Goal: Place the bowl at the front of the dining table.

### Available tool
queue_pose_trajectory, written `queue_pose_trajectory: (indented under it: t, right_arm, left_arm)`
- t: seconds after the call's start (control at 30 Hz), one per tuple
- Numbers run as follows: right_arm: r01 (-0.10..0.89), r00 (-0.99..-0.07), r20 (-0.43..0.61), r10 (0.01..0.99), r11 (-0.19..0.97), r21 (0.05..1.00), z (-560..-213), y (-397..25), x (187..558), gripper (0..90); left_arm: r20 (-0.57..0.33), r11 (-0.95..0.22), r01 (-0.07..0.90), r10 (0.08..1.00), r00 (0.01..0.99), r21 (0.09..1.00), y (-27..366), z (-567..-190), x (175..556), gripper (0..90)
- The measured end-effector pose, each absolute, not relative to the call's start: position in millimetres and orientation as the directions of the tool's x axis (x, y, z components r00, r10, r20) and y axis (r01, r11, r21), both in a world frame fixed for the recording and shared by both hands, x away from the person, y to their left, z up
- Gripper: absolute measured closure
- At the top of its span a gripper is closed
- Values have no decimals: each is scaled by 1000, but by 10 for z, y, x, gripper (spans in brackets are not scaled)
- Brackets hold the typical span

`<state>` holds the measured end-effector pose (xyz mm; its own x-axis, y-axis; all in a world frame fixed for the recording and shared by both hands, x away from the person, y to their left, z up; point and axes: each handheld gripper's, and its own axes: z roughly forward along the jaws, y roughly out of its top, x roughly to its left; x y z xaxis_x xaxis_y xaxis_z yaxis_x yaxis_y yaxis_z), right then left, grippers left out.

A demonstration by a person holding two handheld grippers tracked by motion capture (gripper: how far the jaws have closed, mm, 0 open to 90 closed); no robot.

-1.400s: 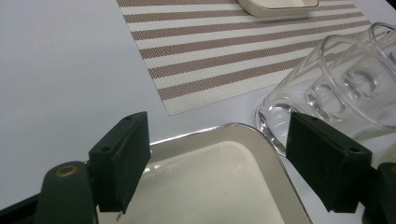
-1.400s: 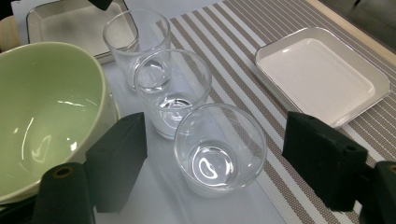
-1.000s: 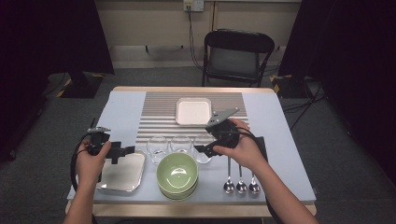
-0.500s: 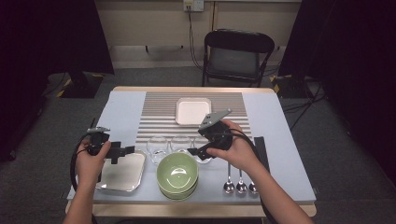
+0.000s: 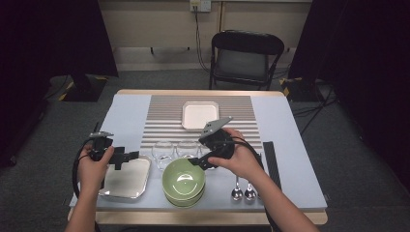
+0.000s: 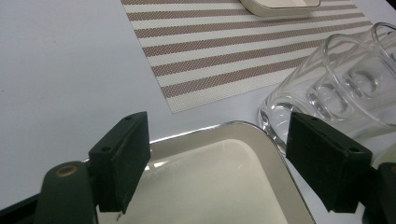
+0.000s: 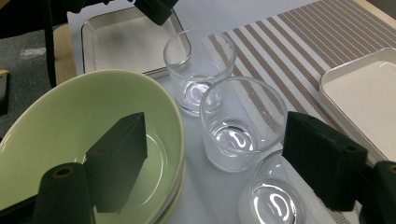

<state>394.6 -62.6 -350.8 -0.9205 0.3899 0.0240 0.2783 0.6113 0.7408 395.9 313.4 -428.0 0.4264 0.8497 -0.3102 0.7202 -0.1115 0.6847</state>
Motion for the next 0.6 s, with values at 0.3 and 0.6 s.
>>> queue_pose_trajectory:
  t: [0.3, 0.6]
  right_arm:
    - [284, -926, 39, 375, 625, 727, -3561, -554, 3918, 219]
    - [281, -930, 44, 364, 629, 725, -3621, -514, 3910, 222]
  left_arm:
    - [-317, -108, 724, 848, 425, 681, 3125, -4286, 3960, 219]
    - [-319, -108, 726, 848, 424, 679, 3131, -4292, 3960, 219]
